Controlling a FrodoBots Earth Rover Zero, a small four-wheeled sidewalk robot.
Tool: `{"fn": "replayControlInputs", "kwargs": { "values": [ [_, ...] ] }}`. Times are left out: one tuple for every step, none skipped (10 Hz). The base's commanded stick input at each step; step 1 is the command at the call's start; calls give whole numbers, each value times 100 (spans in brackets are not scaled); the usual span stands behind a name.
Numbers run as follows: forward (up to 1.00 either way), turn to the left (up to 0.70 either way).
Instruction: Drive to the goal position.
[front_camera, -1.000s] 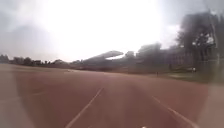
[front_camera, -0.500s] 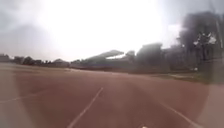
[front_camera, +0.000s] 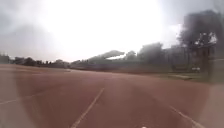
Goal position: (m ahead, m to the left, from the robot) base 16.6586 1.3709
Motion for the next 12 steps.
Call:
{"fn": "replayControlInputs", "kwargs": {
  "values": [
    [70,0],
    [70,0],
    [70,0],
    [70,0],
    [70,0],
    [70,0],
    [70,0],
    [70,0],
    [70,0],
    [70,0],
    [70,0],
    [70,0]
  ]
}}
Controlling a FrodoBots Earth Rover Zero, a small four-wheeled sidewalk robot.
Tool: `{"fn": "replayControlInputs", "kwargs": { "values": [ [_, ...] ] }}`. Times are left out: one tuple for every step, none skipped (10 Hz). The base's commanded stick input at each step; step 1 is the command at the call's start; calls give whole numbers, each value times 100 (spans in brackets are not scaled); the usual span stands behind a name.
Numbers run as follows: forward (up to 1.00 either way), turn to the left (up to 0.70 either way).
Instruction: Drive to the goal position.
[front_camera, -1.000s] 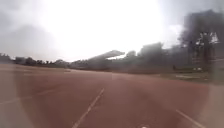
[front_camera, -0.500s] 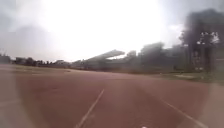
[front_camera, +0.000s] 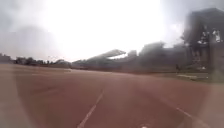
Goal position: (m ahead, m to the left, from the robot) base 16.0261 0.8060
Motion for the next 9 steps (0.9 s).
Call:
{"fn": "replayControlInputs", "kwargs": {
  "values": [
    [70,0],
    [70,0],
    [70,0],
    [70,0],
    [70,0],
    [70,0],
    [70,0],
    [70,0],
    [70,0]
  ]
}}
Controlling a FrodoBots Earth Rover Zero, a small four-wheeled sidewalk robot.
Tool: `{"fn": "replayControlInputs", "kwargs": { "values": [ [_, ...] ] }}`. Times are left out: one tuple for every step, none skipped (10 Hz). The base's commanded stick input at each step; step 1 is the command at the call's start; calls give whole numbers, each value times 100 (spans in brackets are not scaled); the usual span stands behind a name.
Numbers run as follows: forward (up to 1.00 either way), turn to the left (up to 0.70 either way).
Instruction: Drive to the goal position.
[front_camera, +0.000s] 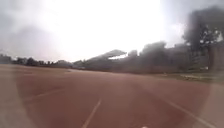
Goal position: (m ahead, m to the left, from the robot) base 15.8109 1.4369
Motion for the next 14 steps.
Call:
{"fn": "replayControlInputs", "kwargs": {
  "values": [
    [70,0],
    [70,0],
    [70,0],
    [70,0],
    [70,0],
    [70,0],
    [70,0],
    [70,0],
    [70,0],
    [70,0],
    [70,0],
    [70,0],
    [70,0],
    [70,0]
  ]
}}
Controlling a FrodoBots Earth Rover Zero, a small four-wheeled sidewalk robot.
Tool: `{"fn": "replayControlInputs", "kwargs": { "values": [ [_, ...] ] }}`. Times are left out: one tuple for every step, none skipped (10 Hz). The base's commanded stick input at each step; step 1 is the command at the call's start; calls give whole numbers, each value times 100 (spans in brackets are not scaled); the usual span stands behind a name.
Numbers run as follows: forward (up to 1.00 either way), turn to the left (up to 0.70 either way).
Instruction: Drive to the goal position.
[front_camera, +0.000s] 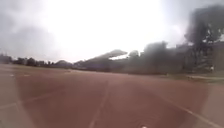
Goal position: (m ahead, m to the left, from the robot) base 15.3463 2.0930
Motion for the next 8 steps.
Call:
{"fn": "replayControlInputs", "kwargs": {
  "values": [
    [70,0],
    [70,0],
    [70,0],
    [70,0],
    [70,0],
    [70,0],
    [70,0],
    [70,0]
  ]
}}
